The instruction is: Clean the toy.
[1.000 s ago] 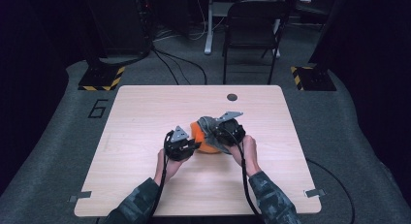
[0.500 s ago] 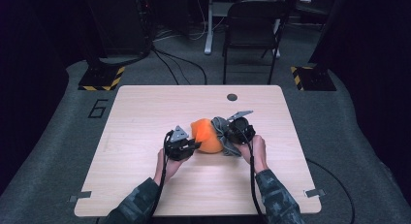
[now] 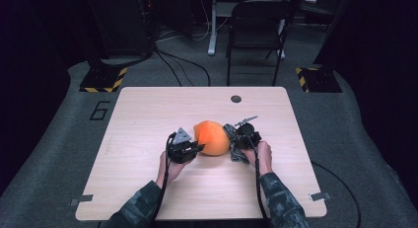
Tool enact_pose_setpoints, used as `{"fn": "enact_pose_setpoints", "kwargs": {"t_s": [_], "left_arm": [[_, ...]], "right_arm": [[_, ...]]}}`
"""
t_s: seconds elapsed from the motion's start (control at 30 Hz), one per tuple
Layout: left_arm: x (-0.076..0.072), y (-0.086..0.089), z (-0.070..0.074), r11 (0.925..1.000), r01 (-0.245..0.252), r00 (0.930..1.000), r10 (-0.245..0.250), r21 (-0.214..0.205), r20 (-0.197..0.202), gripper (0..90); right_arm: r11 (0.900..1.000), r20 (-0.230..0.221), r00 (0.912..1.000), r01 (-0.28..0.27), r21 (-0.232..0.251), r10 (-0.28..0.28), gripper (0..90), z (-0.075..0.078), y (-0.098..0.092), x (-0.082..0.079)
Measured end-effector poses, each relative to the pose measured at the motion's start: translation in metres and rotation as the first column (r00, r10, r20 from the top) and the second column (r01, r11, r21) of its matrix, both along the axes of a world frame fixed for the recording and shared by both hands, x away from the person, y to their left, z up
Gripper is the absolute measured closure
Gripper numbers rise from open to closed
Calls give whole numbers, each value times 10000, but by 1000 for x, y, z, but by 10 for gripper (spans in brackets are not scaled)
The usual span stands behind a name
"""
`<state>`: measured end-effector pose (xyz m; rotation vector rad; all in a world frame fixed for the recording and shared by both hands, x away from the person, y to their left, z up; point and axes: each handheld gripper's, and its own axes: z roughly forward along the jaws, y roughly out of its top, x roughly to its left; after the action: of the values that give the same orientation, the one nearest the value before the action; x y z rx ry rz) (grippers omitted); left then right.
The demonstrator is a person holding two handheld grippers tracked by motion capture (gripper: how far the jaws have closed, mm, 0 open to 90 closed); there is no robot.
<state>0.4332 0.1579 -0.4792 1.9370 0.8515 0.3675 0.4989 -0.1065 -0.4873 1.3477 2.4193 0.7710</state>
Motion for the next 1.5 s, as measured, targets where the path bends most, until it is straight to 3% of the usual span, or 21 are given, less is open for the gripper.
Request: {"fn": "enact_pose_setpoints", "kwargs": {"t_s": [0.03, 0.2, 0.33, 0.4, 0.5, 0.63, 0.73, 0.83, 0.87, 0.93, 0.97, 1.0, 1.03, 1.33, 1.5], "left_arm": [[0, 0, 0, 10000, -3, 10000, 3, -3, 1, 756], [0, 1, 0, 10000, 30, 10000, -30, 8, 65, 756], [0, 1, 1, 10000, 86, 9999, -87, 48, 70, 755], [-1, -1, 1, 10000, 0, 9999, 0, -16, 125, 755], [-1, -1, 1, 10000, 41, 9998, -42, 38, 175, 755], [-2, -2, 2, 9999, 157, 9997, -157, 49, 166, 753], [-2, -2, 1, 9999, 145, 9997, -146, 36, 209, 752], [-1, -1, 1, 9996, 221, 9996, -224, 168, 174, 752], [-1, -2, 0, 9998, 150, 9997, -151, 100, 180, 752], [-1, -1, 1, 9996, 227, 9996, -230, 175, 177, 752], [-1, -1, 1, 9996, 210, 9996, -213, 170, 188, 752], [-1, -1, 1, 9996, 216, 9996, -219, 167, 182, 752], [-1, -2, 0, 9998, 163, 9996, -167, 149, 231, 752], [-1, -2, 0, 9998, 181, 9996, -182, 88, 193, 751], [-1, -3, 0, 9998, 166, 9997, -168, 73, 188, 751]], "right_arm": [[9999, -89, 9999, 92, 142, -90, 749, 0, -1, 1], [9999, 111, 9999, 107, -83, -106, 751, 13, -6, -1], [9994, 785, 9969, -49, 334, 23, 751, 37, -8, -8], [9958, 1141, 9933, -256, 875, 155, 751, 51, -7, -14], [9856, 1685, 9841, -811, 1485, 555, 751, 71, 2, -25], [9701, 2356, 9640, -1673, 1761, 1235, 749, 87, 22, -40], [9714, 2686, 9493, -2023, 1247, 1632, 747, 85, 40, -47], [9788, 2541, 9512, -1962, 592, 1753, 746, 74, 53, -47], [9781, 2624, 9459, -2059, 296, 1911, 746, 71, 53, -46], [9795, 2630, 9463, -2002, 198, 1881, 746, 70, 51, -45], [9828, 2487, 9529, -1837, 189, 1733, 746, 71, 49, -45], [9832, 2630, 9491, -1825, 93, 1736, 746, 70, 46, -43], [9856, 2418, 9566, -1692, 71, 1625, 746, 69, 44, -42], [9925, 1635, 9810, -1135, 462, 1046, 743, 59, 20, -26], [9947, 1520, 9849, -910, 477, 828, 742, 54, 14, -22]]}}
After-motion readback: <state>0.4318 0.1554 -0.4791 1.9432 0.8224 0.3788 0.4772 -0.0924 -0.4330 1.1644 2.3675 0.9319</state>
